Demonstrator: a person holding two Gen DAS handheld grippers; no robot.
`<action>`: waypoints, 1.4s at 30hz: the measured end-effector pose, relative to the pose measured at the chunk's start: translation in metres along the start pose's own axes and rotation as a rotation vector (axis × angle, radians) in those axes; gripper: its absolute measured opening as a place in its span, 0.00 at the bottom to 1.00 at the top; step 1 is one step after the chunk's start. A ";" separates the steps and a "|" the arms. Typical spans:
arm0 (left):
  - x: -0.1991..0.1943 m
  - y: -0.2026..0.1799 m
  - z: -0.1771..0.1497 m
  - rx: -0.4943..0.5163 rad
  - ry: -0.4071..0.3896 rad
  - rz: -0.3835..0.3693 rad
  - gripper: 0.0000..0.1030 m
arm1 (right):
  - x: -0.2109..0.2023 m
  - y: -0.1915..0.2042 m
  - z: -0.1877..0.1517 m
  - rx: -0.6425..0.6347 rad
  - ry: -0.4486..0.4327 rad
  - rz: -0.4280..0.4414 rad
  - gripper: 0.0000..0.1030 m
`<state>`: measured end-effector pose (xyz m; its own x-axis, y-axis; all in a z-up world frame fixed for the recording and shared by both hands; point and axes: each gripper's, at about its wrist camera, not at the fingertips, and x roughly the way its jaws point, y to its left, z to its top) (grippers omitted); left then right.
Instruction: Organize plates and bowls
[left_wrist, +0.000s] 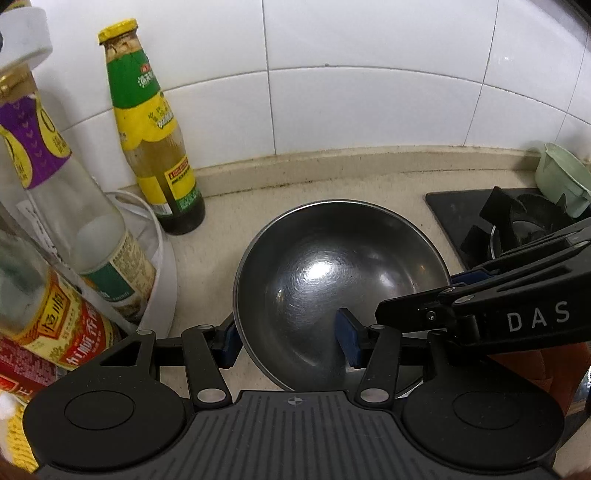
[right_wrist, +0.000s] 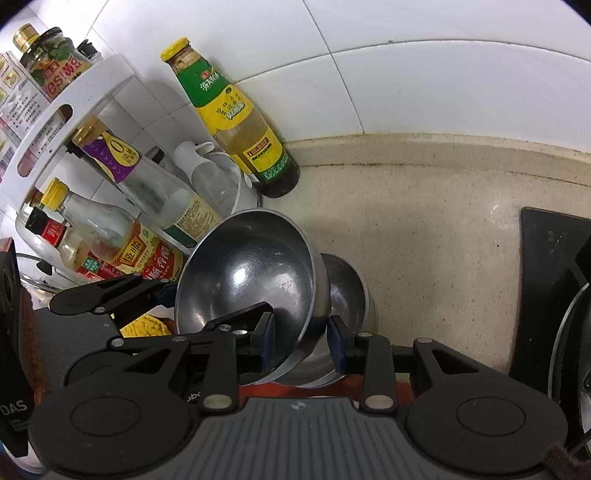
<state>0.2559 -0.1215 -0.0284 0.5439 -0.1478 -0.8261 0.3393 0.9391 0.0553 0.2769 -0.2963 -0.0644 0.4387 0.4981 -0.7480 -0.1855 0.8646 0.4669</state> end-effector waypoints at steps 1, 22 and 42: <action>0.001 0.000 -0.001 -0.001 0.005 -0.001 0.57 | 0.001 -0.001 0.000 0.000 0.003 -0.001 0.29; -0.007 0.011 -0.014 -0.020 -0.009 -0.012 0.69 | 0.004 0.000 -0.003 -0.066 -0.016 -0.084 0.34; -0.017 0.046 -0.069 0.024 -0.061 -0.086 0.82 | 0.020 -0.003 -0.001 -0.066 0.007 -0.072 0.54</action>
<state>0.2088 -0.0544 -0.0506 0.5571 -0.2471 -0.7928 0.4047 0.9145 -0.0006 0.2850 -0.2892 -0.0817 0.4469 0.4349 -0.7818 -0.2117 0.9005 0.3799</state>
